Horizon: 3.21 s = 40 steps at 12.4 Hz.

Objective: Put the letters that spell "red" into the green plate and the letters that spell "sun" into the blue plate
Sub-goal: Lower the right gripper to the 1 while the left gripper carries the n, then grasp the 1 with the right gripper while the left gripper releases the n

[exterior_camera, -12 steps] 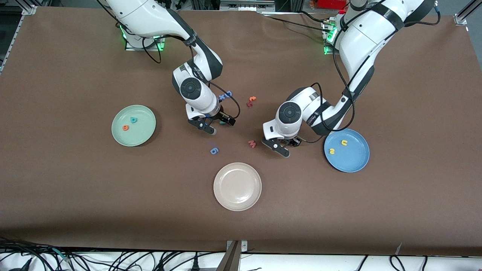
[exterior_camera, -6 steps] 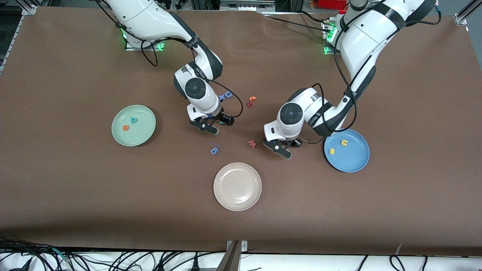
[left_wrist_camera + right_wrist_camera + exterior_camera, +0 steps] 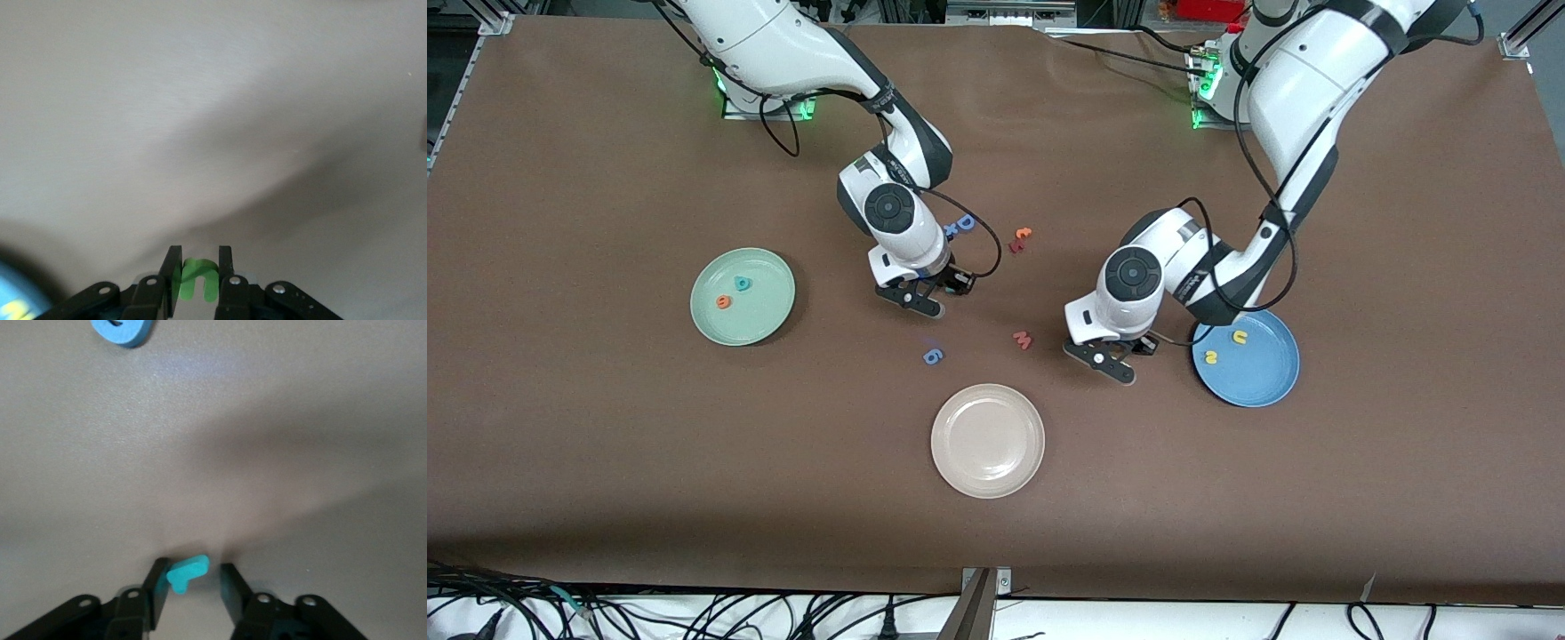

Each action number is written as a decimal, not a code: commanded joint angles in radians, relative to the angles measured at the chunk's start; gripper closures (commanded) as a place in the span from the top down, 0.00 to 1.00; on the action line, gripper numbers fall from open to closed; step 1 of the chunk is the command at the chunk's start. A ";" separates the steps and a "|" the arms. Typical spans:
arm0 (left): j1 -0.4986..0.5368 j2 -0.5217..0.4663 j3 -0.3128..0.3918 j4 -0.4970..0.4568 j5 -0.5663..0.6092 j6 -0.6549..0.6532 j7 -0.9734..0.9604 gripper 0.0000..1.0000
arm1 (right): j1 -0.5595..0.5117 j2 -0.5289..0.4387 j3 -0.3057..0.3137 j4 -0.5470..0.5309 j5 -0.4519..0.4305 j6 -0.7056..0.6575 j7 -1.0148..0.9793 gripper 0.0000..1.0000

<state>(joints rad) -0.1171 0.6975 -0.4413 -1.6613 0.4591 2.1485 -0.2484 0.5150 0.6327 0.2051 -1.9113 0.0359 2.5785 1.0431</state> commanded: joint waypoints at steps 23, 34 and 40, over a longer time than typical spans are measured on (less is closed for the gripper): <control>0.455 -0.027 -0.033 -0.057 -0.030 -0.021 0.865 1.00 | 0.013 0.016 -0.046 0.153 -0.347 -0.005 -0.018 0.61; 0.452 -0.395 -0.111 0.150 -0.306 -0.493 0.715 1.00 | 0.016 0.056 -0.046 0.143 -0.395 -0.035 -0.015 0.58; 0.287 -0.512 0.297 0.157 -0.500 -0.458 0.710 1.00 | 0.016 0.074 -0.046 0.149 -0.393 -0.032 -0.012 0.56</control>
<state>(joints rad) 0.2148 0.2184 -0.2695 -1.4814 0.0436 1.6621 0.4655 0.5258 0.6927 0.1619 -1.7723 -0.3403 2.5471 1.0235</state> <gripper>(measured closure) 0.000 0.436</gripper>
